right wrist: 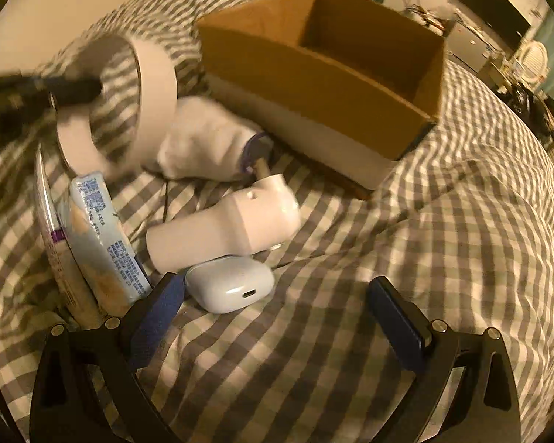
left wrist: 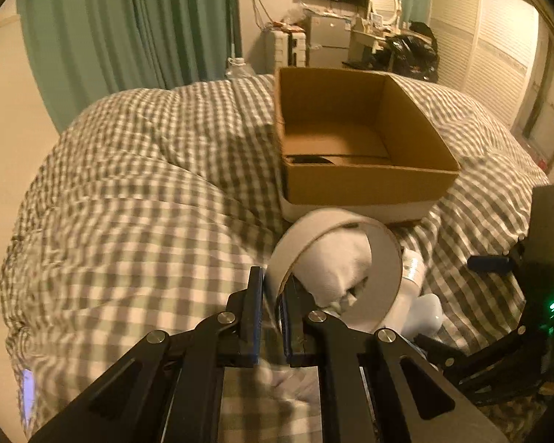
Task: Organize objects
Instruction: 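Grasp the white tape roll by its rim with the left gripper, then grasp the pale blue earbud case with the right gripper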
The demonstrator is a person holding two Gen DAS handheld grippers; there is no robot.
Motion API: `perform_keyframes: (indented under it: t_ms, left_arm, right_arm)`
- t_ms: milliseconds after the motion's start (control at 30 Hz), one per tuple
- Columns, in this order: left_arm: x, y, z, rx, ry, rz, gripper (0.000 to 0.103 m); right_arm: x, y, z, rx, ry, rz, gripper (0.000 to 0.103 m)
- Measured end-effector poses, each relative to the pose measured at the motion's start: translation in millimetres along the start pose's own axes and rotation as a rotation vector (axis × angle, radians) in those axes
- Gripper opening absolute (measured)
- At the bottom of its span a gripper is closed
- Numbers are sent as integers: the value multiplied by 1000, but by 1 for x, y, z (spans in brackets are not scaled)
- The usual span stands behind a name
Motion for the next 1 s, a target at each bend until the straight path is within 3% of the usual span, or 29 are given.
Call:
perform_keyframes:
  t_ms: [233,367,433,500,567,1000]
  left_arm:
    - [0,2,-8,-2,-5,5,9]
    - [2,6,-6,0,-4,-3,9]
    - [2,5,-6,2,-4,-2,9]
    - [2,5,-6,0,-4,-3,9]
    - [2,5,-5,0,-2,-3,9]
    - [5,-10,3,10,12,19,9]
  right_arm:
    - [-5,15,-7,-3,-35,-39,100]
    - [-9,25,-13,-7,-68,-54,92]
    - [-11,27,-18,-15,-88,-55,83]
    - [-10,28,-23,-29,-110,-59,62]
    - [-9,29,-26,-29,-126,-65,52]
    - [-16,-13,6,5,-12,61,51]
Point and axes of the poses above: each gripper's, at about its wrist camera, not at the fingertips, and y roughly the way its jaws point, z to its right, x to its underside, the point moved 6 cm from there along y, roughly the way its jaws point, and after that the axes turned 1 degree about -y, right-handed, at the moved point
